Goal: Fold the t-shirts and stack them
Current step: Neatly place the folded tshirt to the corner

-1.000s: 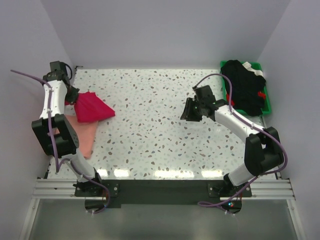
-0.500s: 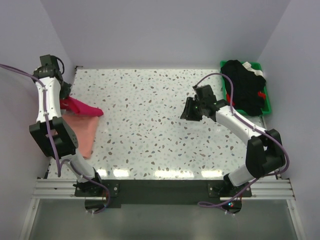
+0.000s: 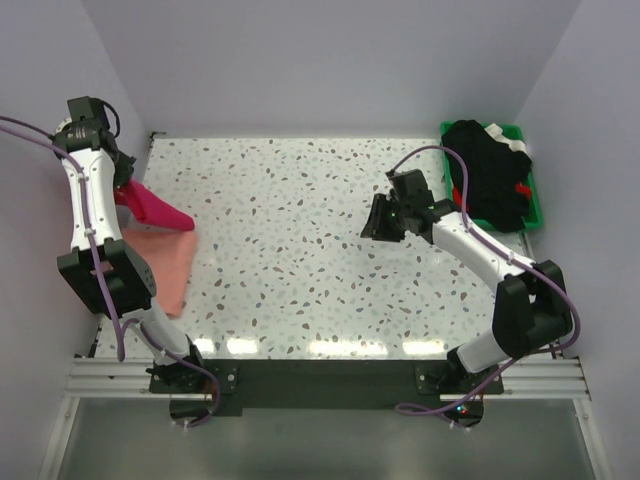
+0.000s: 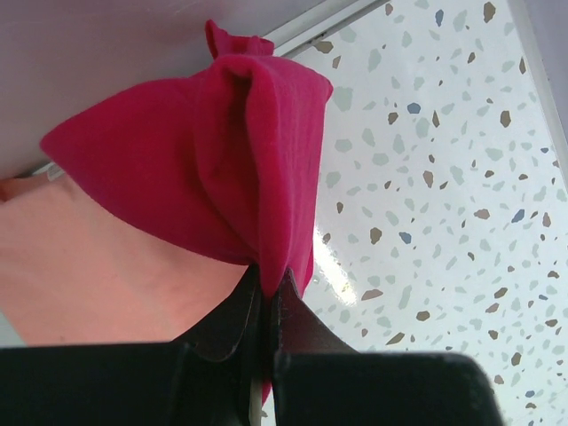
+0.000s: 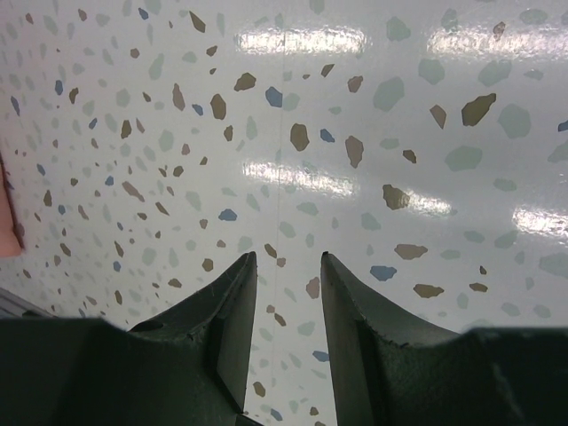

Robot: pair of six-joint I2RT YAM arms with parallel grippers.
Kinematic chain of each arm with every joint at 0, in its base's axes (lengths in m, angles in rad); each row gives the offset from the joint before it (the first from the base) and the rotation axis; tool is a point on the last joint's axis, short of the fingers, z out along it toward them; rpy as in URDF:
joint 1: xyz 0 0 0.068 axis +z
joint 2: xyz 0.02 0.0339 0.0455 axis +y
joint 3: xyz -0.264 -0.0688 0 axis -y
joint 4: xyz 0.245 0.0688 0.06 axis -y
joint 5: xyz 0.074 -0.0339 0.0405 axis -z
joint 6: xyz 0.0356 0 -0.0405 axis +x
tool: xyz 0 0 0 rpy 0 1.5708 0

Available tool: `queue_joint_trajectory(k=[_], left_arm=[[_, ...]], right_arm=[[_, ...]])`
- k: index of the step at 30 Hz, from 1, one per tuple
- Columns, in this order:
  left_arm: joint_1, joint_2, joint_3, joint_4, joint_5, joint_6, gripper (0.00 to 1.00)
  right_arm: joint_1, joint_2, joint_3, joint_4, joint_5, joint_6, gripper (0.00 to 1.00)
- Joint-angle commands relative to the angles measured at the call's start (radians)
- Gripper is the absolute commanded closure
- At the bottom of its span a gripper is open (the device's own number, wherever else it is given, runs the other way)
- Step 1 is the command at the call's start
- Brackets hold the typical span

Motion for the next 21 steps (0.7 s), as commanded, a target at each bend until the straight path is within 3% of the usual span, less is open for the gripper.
queue_joint_trajectory(k=[1,13,21], left_arm=[[0.013,-0.051,0.043,-0.009,0.004,0.028,1.00],[0.033,-0.129,-0.052,-0.009,0.001,0.037,1.00],[0.052,-0.228,-0.239,0.040,-0.036,0.037,1.00]], right_arm=[[0.004,-0.046,0.027,0.000,0.000,0.008,0.61],[0.004,-0.087,-0.002,-0.003,0.005,0.013,0.61],[0.005,-0.121,-0.045,-0.005,-0.017,0.008,0.61]])
